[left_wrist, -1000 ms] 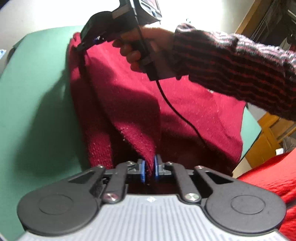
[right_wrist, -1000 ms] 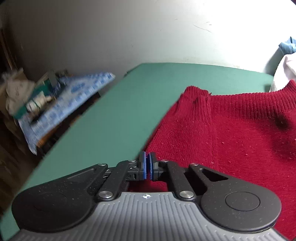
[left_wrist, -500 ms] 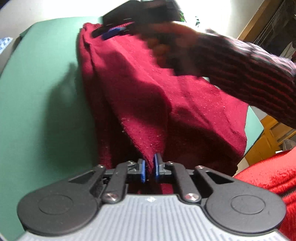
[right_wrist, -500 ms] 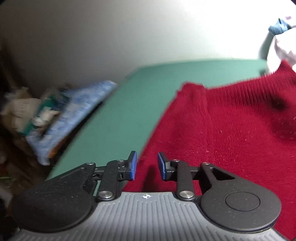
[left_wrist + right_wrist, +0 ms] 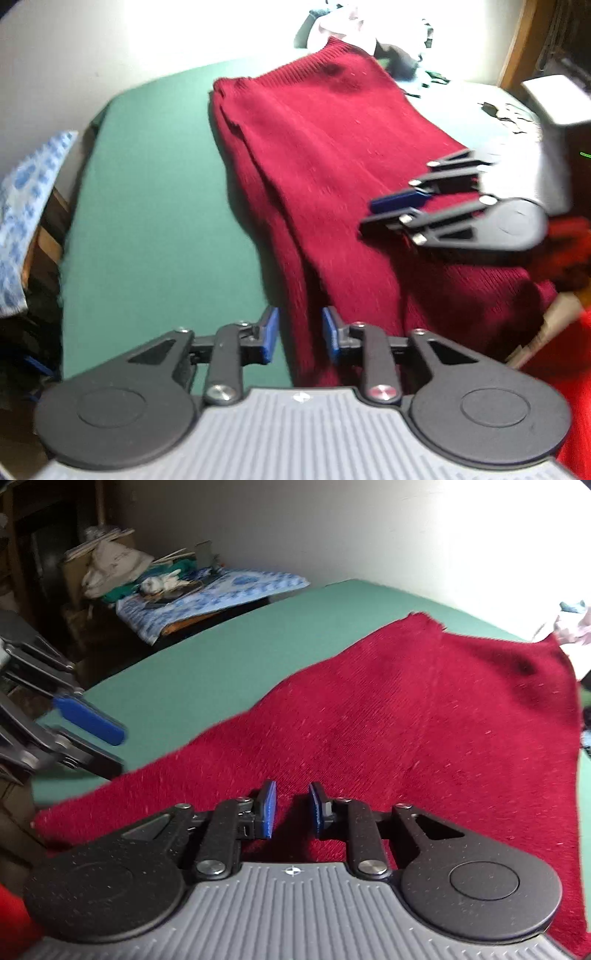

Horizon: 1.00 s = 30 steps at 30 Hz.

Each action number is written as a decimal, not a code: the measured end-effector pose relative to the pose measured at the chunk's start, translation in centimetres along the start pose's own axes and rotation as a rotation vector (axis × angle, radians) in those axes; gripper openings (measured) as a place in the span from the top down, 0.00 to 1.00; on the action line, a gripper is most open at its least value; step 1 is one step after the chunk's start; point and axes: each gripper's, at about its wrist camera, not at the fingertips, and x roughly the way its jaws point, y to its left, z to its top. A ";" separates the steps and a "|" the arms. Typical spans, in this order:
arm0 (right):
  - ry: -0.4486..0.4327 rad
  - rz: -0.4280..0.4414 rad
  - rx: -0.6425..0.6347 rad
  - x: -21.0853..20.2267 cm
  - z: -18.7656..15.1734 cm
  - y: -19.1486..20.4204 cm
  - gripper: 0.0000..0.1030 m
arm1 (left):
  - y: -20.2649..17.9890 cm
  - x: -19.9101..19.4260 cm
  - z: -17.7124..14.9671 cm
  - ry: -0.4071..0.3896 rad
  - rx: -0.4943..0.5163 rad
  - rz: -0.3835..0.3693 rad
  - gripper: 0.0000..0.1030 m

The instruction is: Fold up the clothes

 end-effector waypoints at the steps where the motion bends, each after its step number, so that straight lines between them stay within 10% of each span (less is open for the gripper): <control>1: -0.017 -0.021 0.026 -0.4 0.1 -0.4 0.81 | -0.3 0.6 0.4 0.001 -0.001 0.022 0.70; 6: -0.003 -0.172 0.137 -1.1 -0.1 -2.5 0.75 | -1.4 3.9 2.3 0.017 -0.028 0.139 0.57; 10: 0.048 -0.220 0.210 -0.9 -1.6 -3.3 0.75 | -2.3 5.5 3.3 0.012 -0.052 0.265 0.25; 30: 0.018 -0.225 0.185 -0.8 -5.2 -3.3 0.32 | -2.3 6.4 4.0 0.025 -0.259 0.413 0.09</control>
